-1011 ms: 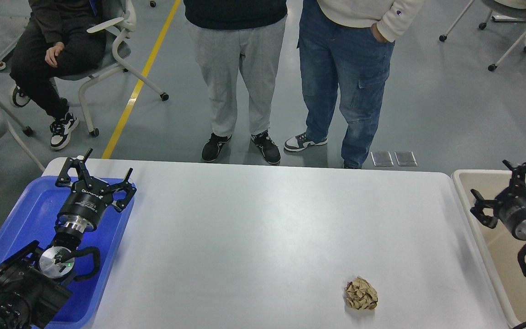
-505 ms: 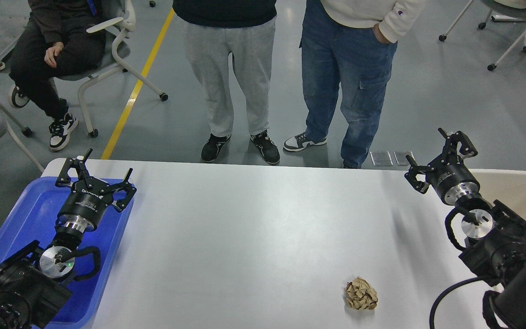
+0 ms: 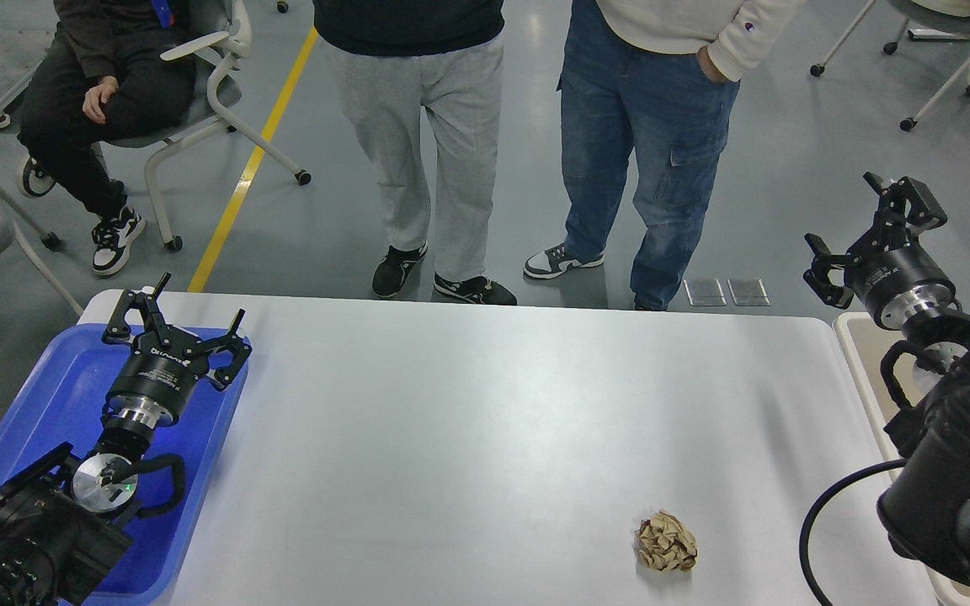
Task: Tidy desktop
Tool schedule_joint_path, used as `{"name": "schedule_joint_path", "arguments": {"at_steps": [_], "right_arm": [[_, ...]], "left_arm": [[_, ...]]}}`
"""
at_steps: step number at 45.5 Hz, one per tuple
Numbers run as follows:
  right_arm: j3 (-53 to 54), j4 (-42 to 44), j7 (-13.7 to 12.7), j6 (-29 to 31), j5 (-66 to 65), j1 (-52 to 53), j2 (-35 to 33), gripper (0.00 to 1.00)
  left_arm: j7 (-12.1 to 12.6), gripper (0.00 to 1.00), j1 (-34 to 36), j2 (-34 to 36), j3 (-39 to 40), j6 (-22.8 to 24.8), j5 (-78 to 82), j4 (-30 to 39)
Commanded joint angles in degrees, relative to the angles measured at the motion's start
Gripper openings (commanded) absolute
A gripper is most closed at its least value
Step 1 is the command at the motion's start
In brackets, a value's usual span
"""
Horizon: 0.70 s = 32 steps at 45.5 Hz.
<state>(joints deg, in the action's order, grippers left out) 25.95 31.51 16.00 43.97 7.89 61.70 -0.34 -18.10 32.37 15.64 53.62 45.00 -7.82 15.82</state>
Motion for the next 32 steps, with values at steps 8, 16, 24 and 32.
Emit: {"name": "schedule_joint_path", "arguments": {"at_steps": [8,16,24,32], "right_arm": [[-2.66,-29.02,0.08,1.03,0.02,-9.05,-15.56,1.00],[-1.60,-40.80,0.08,1.03,-0.07,-10.29,-12.07,1.00],[3.57,-58.80,0.08,-16.50,-0.85,-12.48,-9.94,1.00],[9.73,-71.58,3.24,-38.42,-6.29,-17.58,-12.67,1.00]], "left_arm": [[-0.01,1.00,0.06,0.00,0.00,0.00,0.00,0.00],[-0.01,1.00,0.06,0.00,0.00,0.00,0.00,0.00],[-0.01,1.00,-0.03,0.00,0.00,0.00,0.00,0.00],[-0.01,1.00,0.06,0.00,0.00,0.00,0.00,0.00]]}}
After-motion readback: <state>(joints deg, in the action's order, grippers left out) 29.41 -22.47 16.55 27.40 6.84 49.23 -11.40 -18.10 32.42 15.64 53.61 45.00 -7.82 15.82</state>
